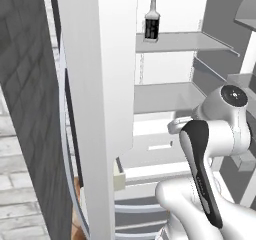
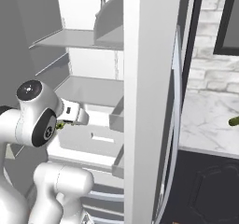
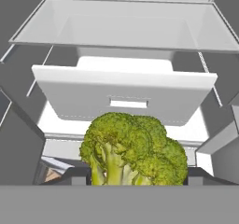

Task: Place the liquor on the top shelf of the fridge to keep it out of children's reach, and place the broccoli and cucumber on lower shelves for easy access.

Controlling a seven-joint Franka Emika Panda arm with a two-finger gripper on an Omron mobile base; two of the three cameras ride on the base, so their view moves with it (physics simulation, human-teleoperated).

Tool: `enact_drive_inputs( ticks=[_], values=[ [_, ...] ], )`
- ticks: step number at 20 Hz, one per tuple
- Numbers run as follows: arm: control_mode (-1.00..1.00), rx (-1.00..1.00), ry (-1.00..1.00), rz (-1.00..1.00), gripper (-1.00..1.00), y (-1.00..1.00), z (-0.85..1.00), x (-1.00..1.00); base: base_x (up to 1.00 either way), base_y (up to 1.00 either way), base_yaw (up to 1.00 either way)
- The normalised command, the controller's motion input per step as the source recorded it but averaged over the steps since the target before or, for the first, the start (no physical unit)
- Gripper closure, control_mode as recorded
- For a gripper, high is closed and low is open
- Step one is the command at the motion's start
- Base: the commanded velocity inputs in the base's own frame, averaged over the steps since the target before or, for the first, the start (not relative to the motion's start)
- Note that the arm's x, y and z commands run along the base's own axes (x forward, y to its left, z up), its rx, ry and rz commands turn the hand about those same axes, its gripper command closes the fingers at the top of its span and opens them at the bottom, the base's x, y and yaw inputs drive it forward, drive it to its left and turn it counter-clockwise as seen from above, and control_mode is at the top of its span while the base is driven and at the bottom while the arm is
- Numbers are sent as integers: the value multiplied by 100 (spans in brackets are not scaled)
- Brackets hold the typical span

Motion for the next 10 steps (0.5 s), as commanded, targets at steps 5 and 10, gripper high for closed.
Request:
enact_drive_inputs(
  ticks=[5, 10],
  values=[
    [100, 0, 0, 0, 100, 0, 0, 0, 27, 14, -2],
    [-100, 0, 0, -1, 100, 5, 0, 38, 0, 0, 0]
  ],
)
